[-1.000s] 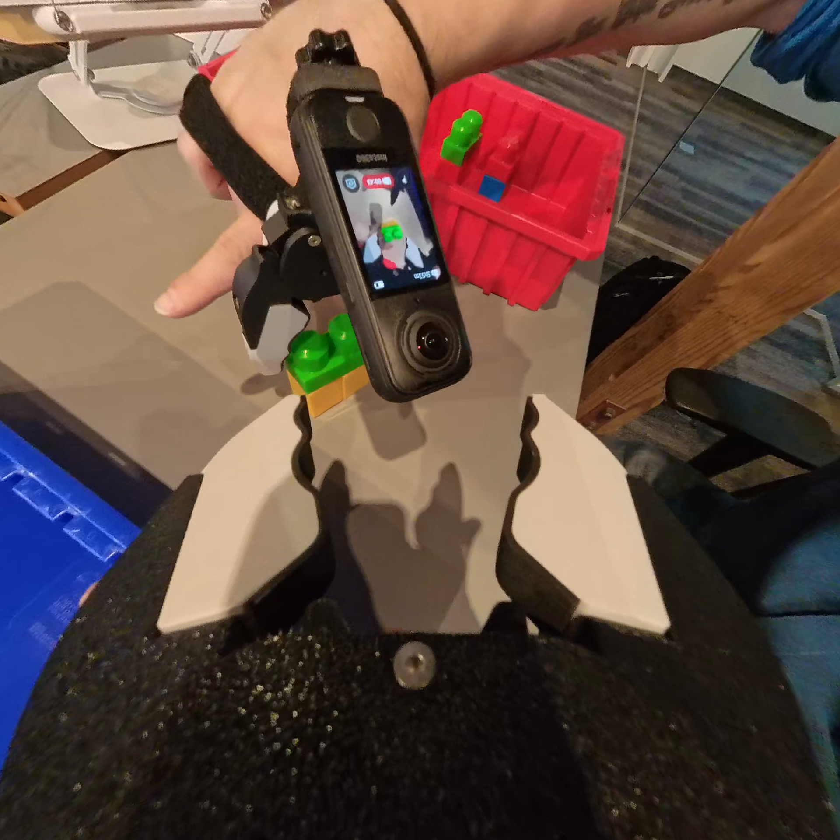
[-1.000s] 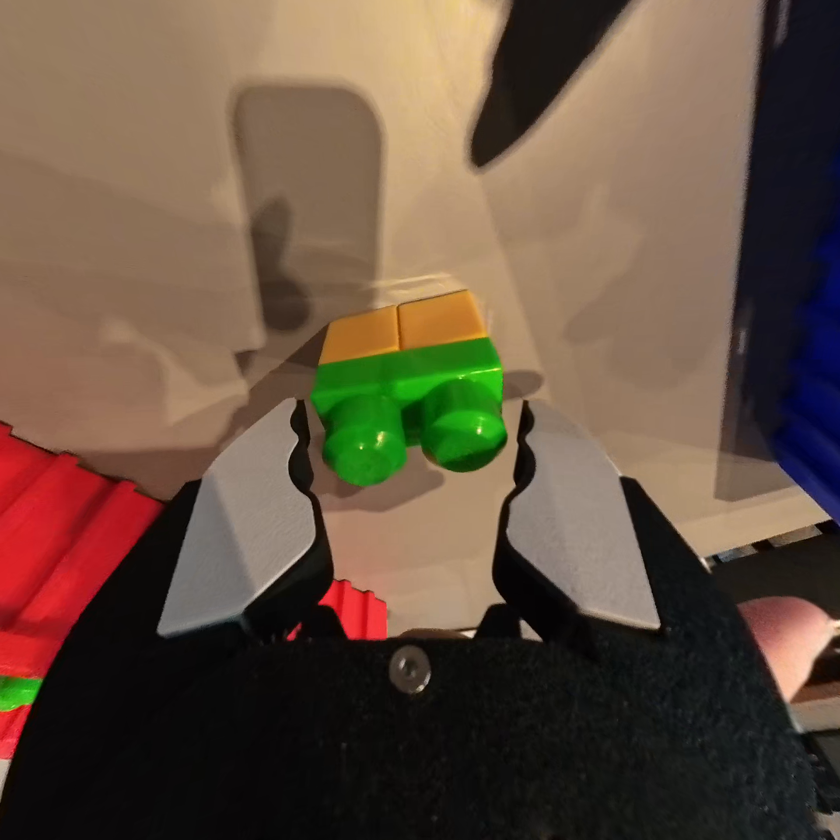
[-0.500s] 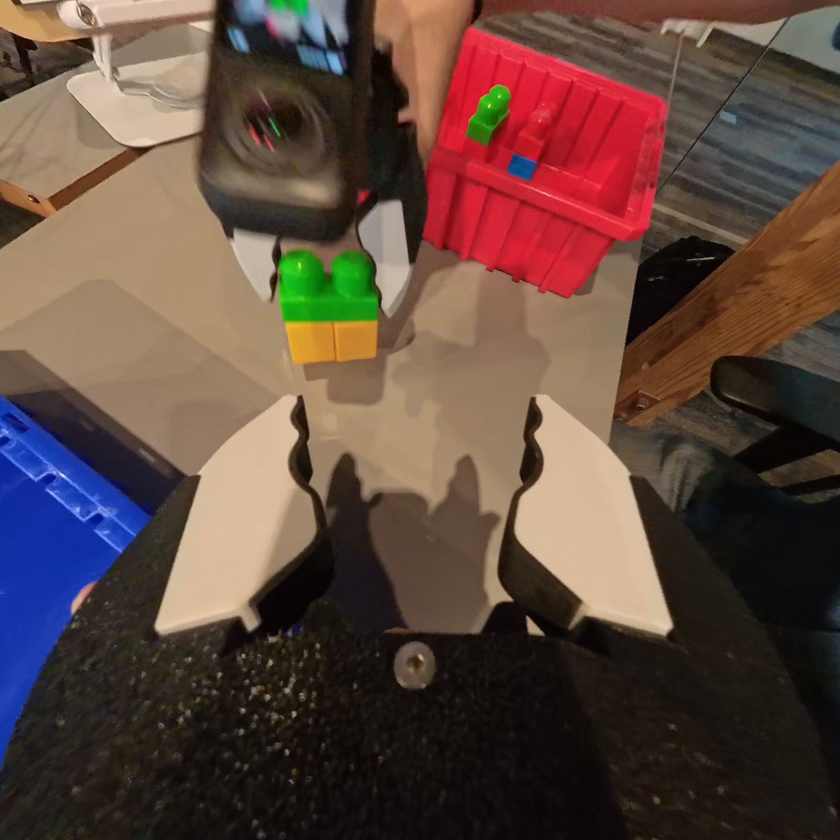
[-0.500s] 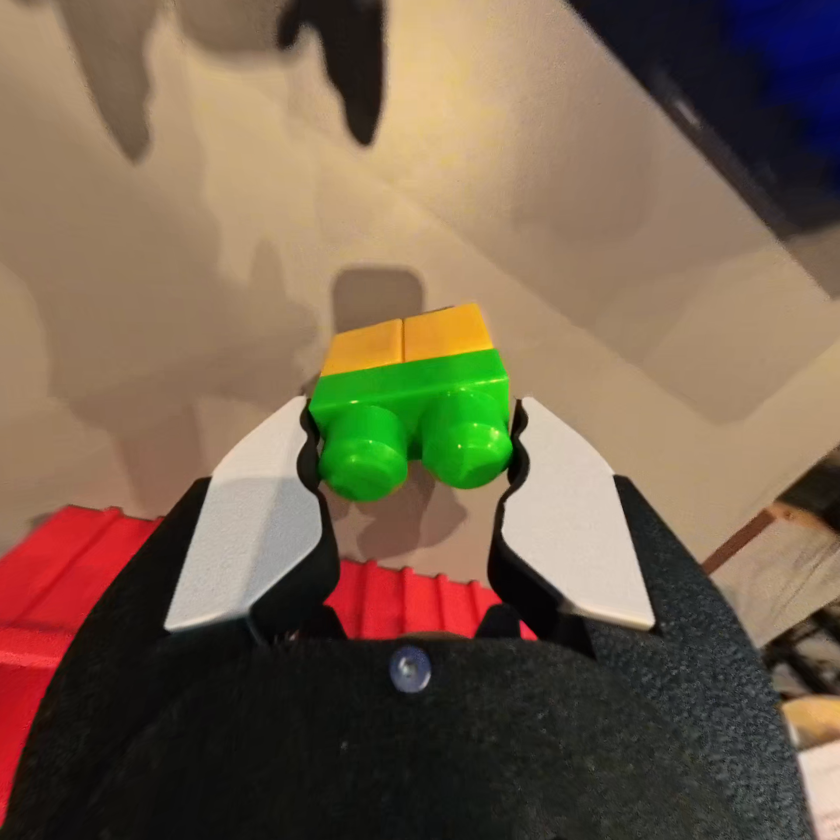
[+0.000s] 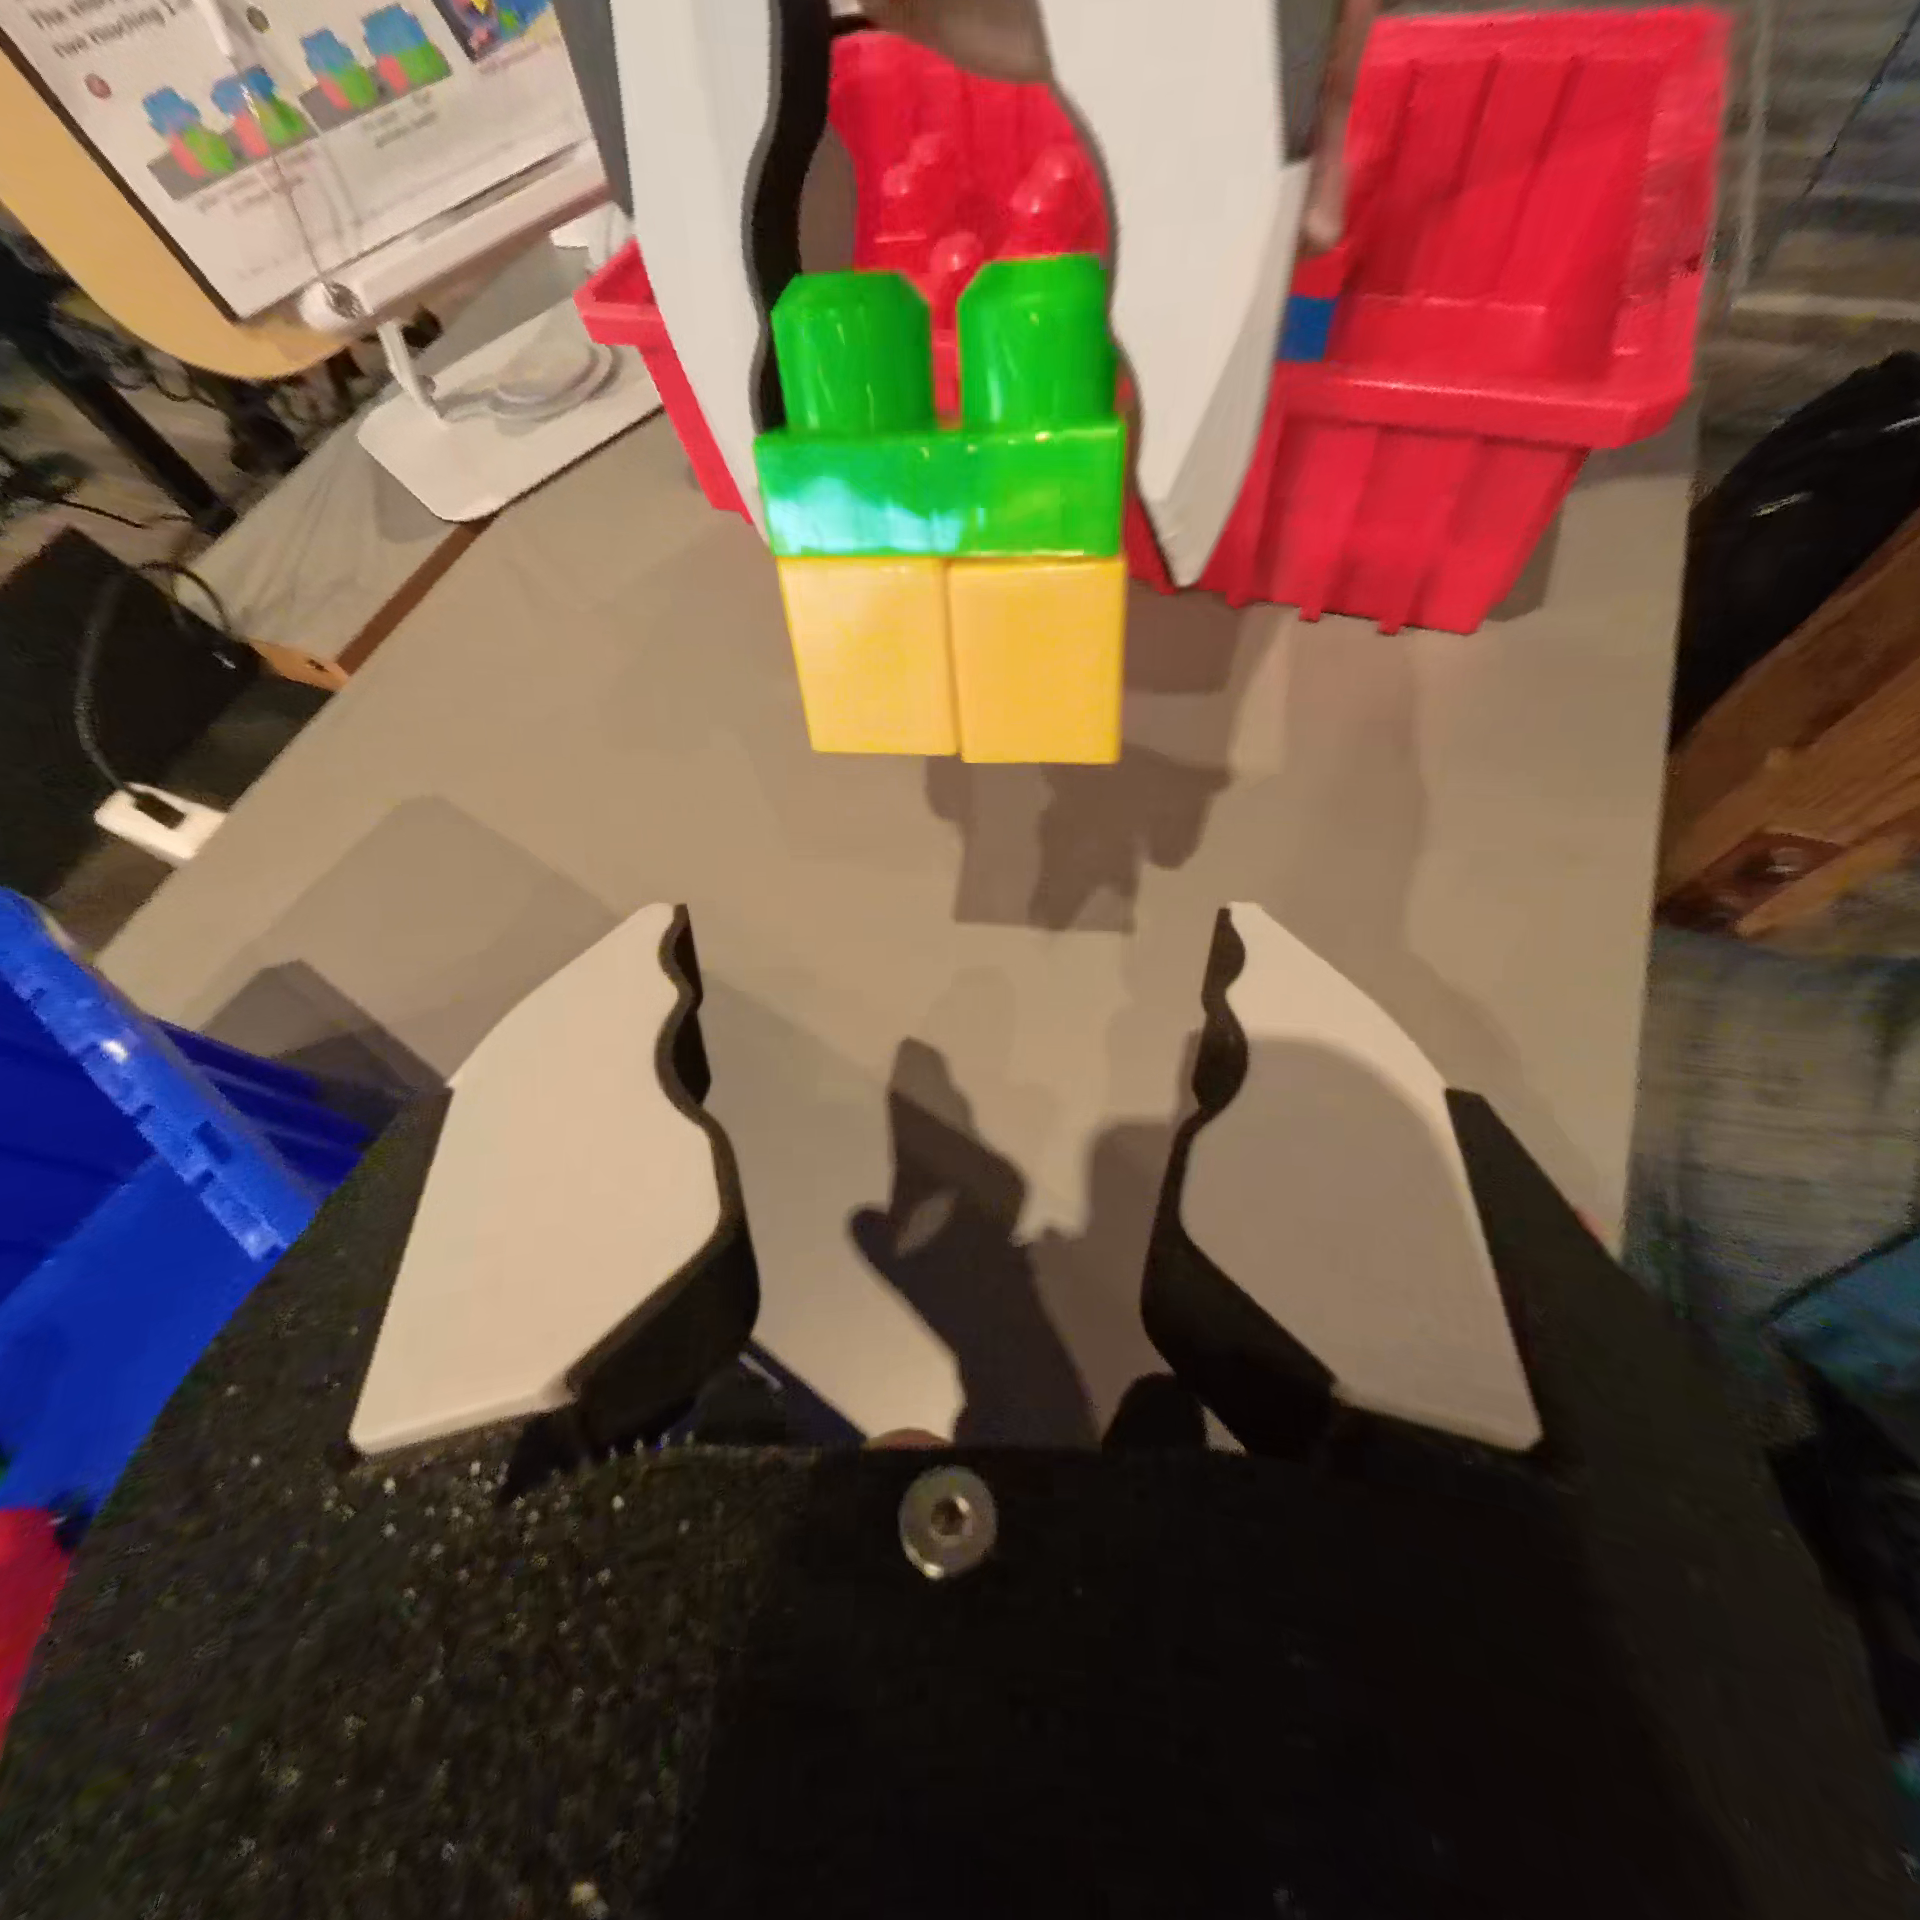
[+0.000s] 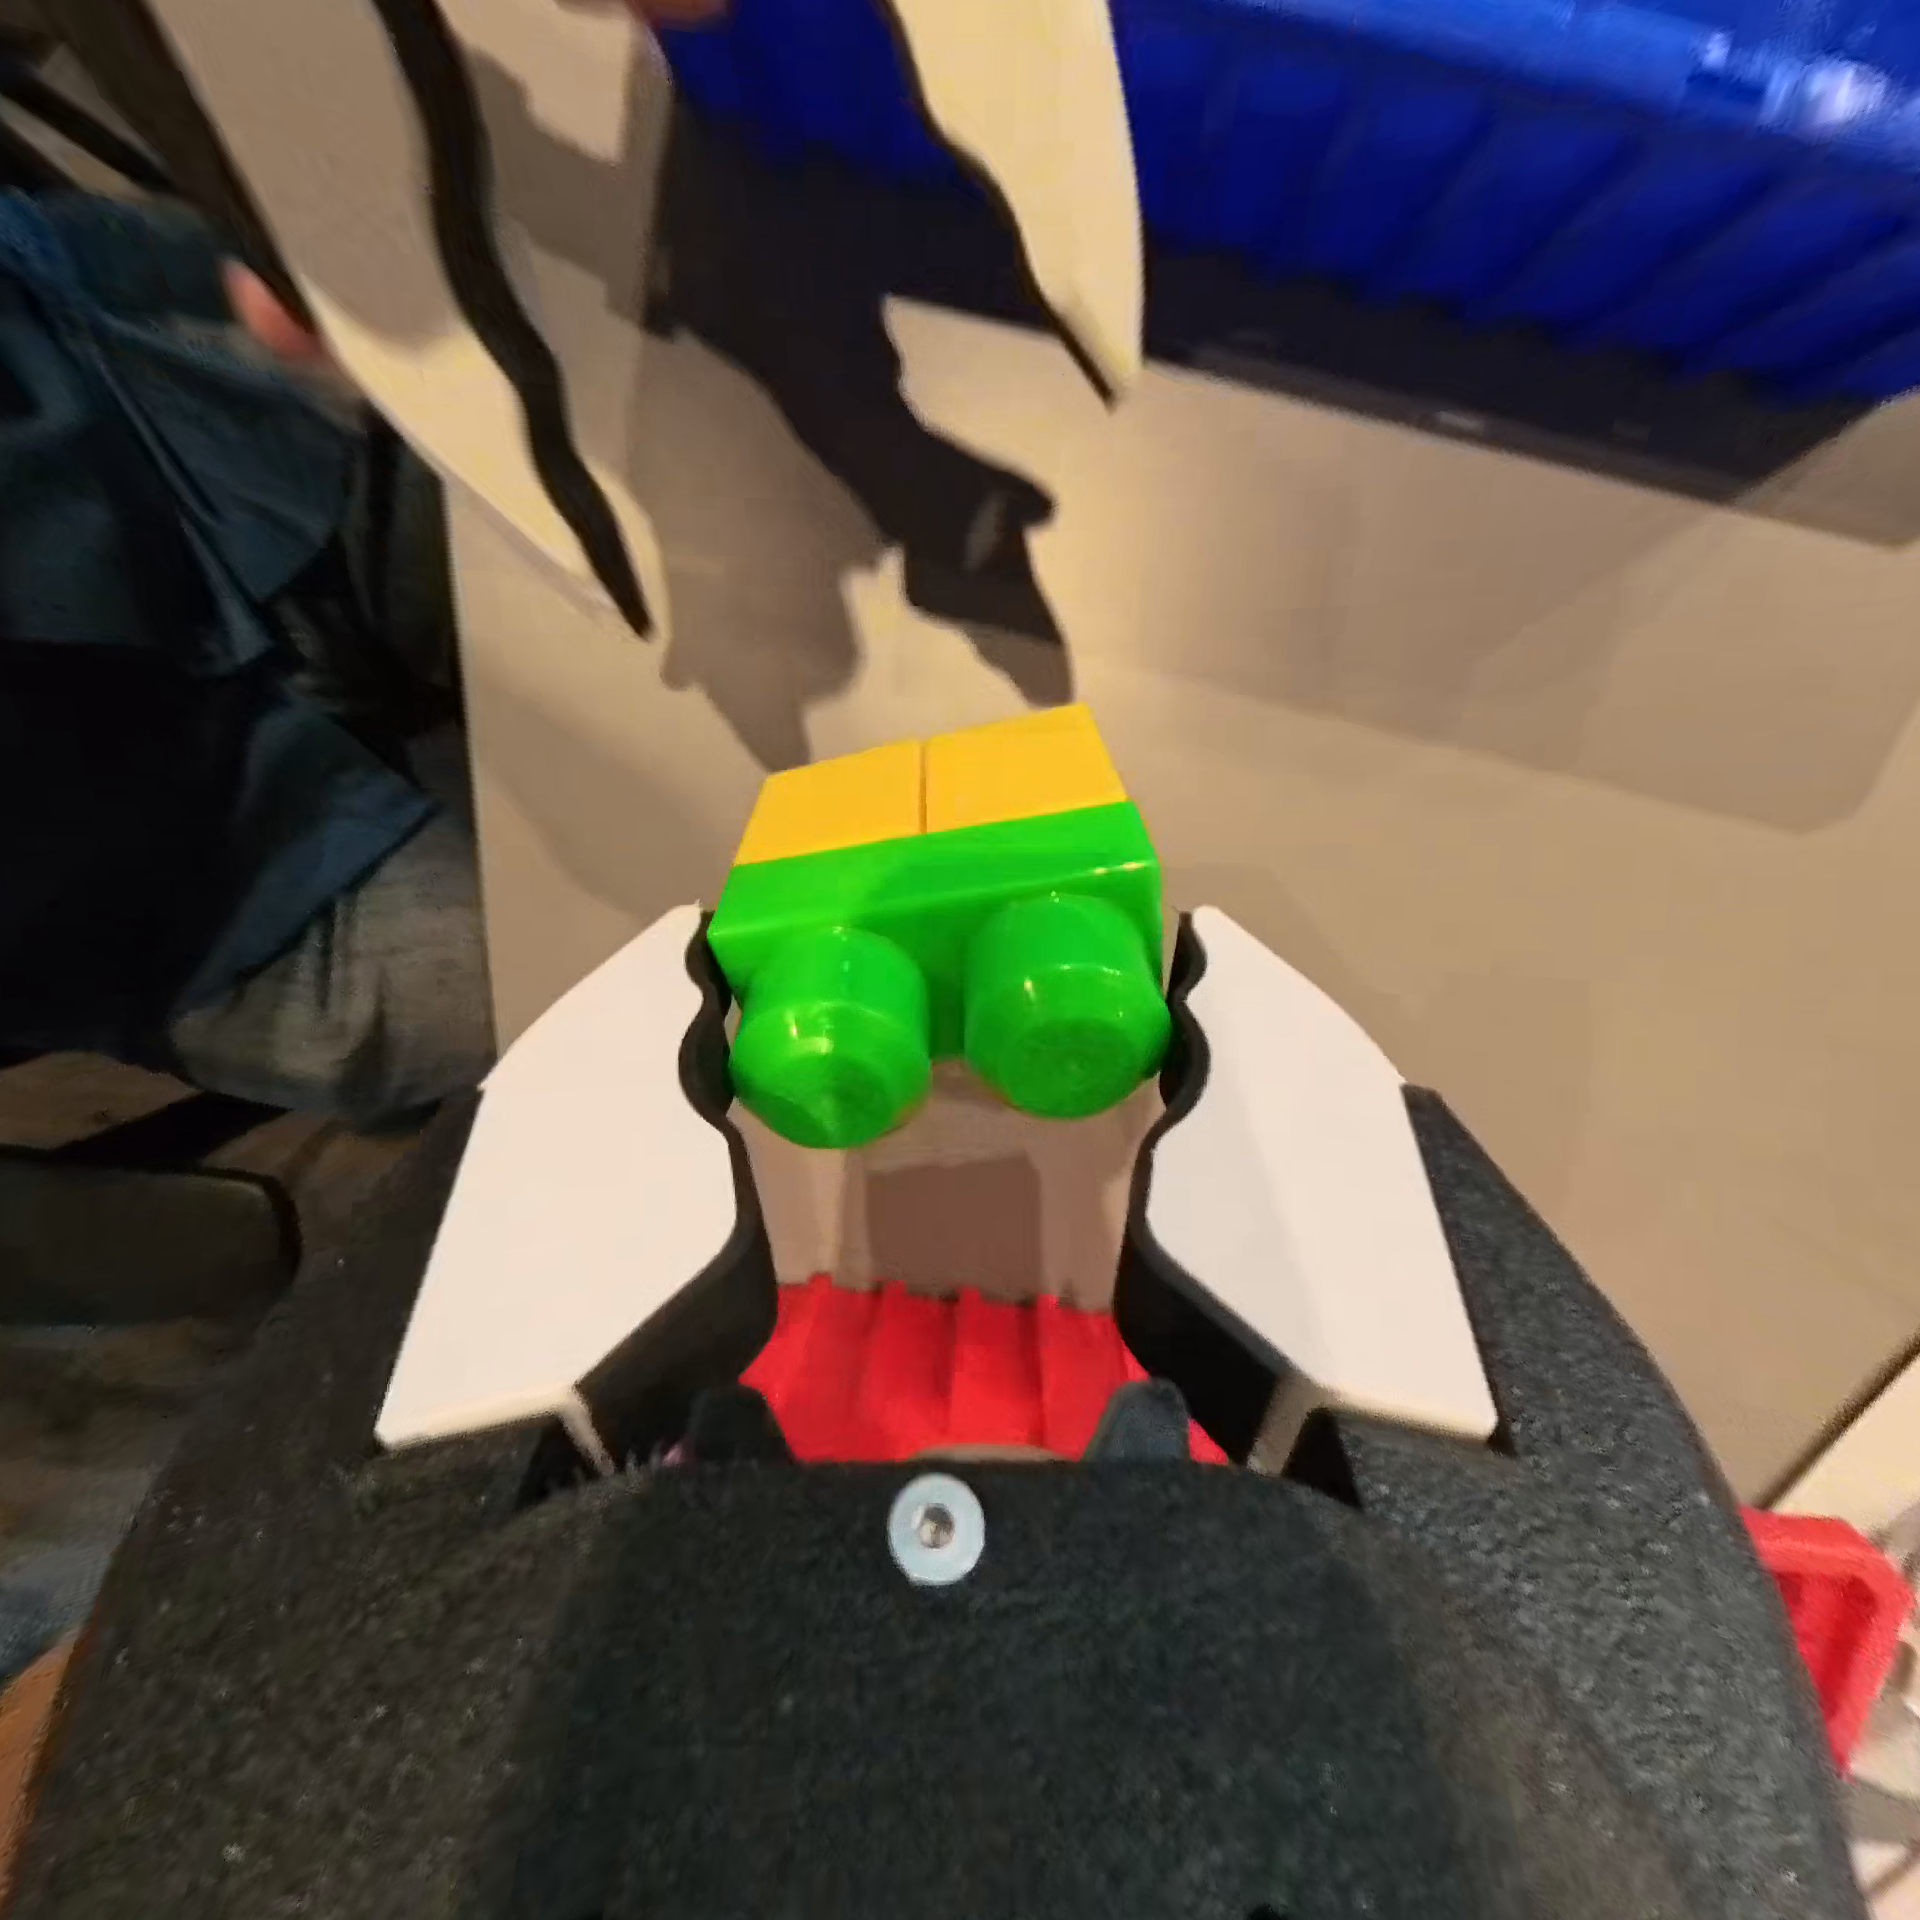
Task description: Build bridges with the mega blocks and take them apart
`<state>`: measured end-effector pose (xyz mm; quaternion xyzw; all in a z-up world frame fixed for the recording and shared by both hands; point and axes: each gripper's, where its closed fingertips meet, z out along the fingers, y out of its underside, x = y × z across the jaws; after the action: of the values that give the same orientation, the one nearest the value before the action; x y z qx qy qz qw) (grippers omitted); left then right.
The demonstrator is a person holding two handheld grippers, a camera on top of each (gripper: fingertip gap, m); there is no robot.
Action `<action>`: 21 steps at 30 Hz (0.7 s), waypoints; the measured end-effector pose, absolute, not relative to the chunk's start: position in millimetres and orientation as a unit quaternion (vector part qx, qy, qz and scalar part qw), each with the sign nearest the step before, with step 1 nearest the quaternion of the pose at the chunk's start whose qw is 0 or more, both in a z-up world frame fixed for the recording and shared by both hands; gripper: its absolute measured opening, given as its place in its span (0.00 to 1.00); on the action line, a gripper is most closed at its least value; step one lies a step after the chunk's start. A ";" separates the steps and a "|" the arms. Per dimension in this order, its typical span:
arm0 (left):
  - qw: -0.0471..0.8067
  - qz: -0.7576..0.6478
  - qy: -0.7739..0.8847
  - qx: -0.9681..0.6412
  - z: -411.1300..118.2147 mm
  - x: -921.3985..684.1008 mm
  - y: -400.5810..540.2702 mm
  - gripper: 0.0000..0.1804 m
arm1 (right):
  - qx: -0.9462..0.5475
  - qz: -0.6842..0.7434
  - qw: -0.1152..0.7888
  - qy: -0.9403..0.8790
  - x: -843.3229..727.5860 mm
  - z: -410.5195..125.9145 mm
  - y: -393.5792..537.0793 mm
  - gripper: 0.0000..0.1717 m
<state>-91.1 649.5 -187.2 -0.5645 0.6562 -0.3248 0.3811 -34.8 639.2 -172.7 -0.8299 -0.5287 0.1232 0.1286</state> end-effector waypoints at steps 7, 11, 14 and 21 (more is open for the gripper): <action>0.396 -0.339 0.661 -0.539 -178.7 -78.4 630.1 0.51 | -0.813 0.134 0.168 -0.541 -71.2 -152.9 626.1 0.48; 0.399 -0.341 0.660 -0.538 -176.9 -74.6 624.0 0.52 | -0.812 0.130 0.170 -0.543 -81.5 -155.0 624.0 0.48; 0.405 -0.342 0.659 -0.534 -173.5 -73.0 620.9 0.52 | -0.809 0.138 0.174 -0.545 -90.3 -156.2 623.2 0.48; 0.396 -0.354 0.657 -0.535 -173.2 -74.5 620.0 0.45 | -0.808 0.147 0.179 -0.542 -95.2 -160.0 623.7 0.47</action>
<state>-74.5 620.0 -173.2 -0.5346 0.6570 -0.3541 0.3964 -95.2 623.7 -160.0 -0.8076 -0.5423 0.1466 0.1794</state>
